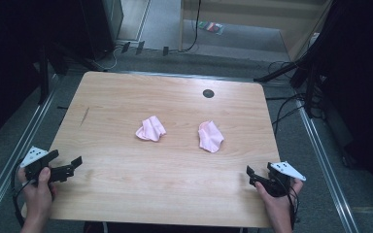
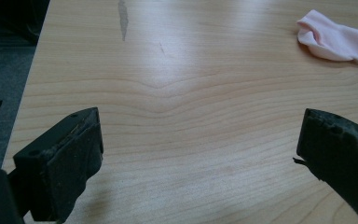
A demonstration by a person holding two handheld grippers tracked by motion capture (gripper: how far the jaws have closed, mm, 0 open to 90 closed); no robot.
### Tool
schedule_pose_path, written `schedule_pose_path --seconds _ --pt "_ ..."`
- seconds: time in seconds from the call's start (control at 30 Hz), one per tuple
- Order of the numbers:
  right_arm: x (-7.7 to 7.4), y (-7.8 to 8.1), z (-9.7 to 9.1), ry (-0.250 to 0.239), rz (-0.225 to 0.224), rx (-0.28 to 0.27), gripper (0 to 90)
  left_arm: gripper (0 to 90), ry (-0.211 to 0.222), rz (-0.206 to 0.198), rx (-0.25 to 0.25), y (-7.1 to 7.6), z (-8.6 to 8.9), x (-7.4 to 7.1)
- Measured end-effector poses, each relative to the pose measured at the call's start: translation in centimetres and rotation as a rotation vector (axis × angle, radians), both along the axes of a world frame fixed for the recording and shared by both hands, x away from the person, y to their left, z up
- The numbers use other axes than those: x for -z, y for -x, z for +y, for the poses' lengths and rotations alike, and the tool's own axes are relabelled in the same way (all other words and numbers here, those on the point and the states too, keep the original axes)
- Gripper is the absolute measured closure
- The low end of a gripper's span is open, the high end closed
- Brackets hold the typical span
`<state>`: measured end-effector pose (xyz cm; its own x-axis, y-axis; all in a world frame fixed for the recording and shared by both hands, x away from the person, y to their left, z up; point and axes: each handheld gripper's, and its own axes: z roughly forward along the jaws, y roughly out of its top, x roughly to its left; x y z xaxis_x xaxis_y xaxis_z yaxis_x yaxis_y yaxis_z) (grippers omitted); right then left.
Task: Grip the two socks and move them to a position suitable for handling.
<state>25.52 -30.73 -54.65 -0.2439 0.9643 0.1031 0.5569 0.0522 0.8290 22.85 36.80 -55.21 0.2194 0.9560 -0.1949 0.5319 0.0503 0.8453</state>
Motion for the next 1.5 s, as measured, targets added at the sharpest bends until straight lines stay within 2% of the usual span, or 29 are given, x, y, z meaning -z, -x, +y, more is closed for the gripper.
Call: schedule_pose_path --seconds 0.13,0.2,0.33,0.43,0.67,0.73,0.87,0.93,0.97,1.0,1.07,1.13,1.17,1.2,1.27,1.3,1.33,1.4,1.43,1.5 --pt "-0.1 -0.3 0.1 -0.009 -0.001 -0.035 16.5 0.3 0.004 -0.002 0.002 0.0 0.1 0.0" --pt "-0.4 -0.5 0.3 -0.029 0.003 -0.057 18.4 0.3 0.020 -0.009 0.001 0.0 0.2 0.0" --pt "-0.9 -0.4 0.9 -0.046 -0.012 -0.066 20.0 0.3 0.006 -0.008 0.005 0.0 0.1 0.0" --pt "-1.6 -0.5 2.1 -0.056 -0.020 -0.074 24.8 0.3 0.005 -0.007 0.005 0.0 0.1 0.0" --pt "-3.3 -1.5 5.3 -0.041 -0.047 -0.159 35.5 0.3 0.006 -0.007 0.003 0.0 0.0 0.0" --pt "-3.7 -2.2 6.2 -0.046 -0.049 -0.181 37.5 0.3 0.005 -0.004 0.000 0.0 0.0 0.0" --pt "-4.2 -4.1 7.7 -0.035 -0.044 -0.177 38.6 0.3 0.001 0.000 -0.001 0.0 0.0 0.0" --pt "-4.4 -5.2 8.3 -0.025 -0.042 -0.174 38.4 0.3 0.001 0.002 -0.002 0.0 0.0 0.0" --pt "-4.4 -5.2 8.3 -0.025 -0.042 -0.174 38.4 0.3 0.003 0.002 -0.003 0.0 0.0 0.0" --pt "-4.3 -6.2 8.6 -0.032 -0.040 -0.168 37.6 0.3 0.003 0.005 -0.001 0.0 0.0 0.0" --pt "-4.3 -6.5 8.8 -0.036 -0.032 -0.162 37.1 0.3 0.002 0.003 -0.001 0.0 0.0 0.0" --pt "-3.8 -8.0 9.2 -0.051 -0.012 -0.157 34.8 0.3 0.005 -0.002 0.000 0.0 0.0 0.0" --pt "-3.8 -8.0 9.2 -0.051 -0.012 -0.157 34.8 0.3 0.005 -0.002 0.000 0.0 0.0 0.0" --pt "-3.4 -8.8 9.7 -0.040 0.011 -0.158 30.2 0.3 0.008 0.001 0.004 0.0 0.1 0.0" --pt "-3.1 -9.1 10.0 -0.030 0.020 -0.162 29.1 0.3 0.009 0.003 0.004 0.0 0.0 0.0" --pt "-2.9 -9.5 10.3 -0.024 0.031 -0.171 25.7 0.3 0.007 0.005 0.007 -0.1 0.1 0.0" --pt "-2.5 -10.3 11.0 0.004 0.043 -0.161 21.1 0.3 0.005 0.007 0.008 -0.1 0.0 0.0" --pt "-2.3 -10.6 11.2 0.014 0.043 -0.154 19.6 0.3 0.004 0.008 0.009 -0.1 0.0 0.0" --pt "-2.1 -11.0 11.4 0.017 0.064 -0.144 17.5 0.3 0.006 0.004 0.008 -0.1 0.0 0.0" --pt "-1.8 -11.6 11.8 0.012 0.072 -0.142 17.2 0.3 0.007 0.003 0.014 0.0 0.0 0.0"
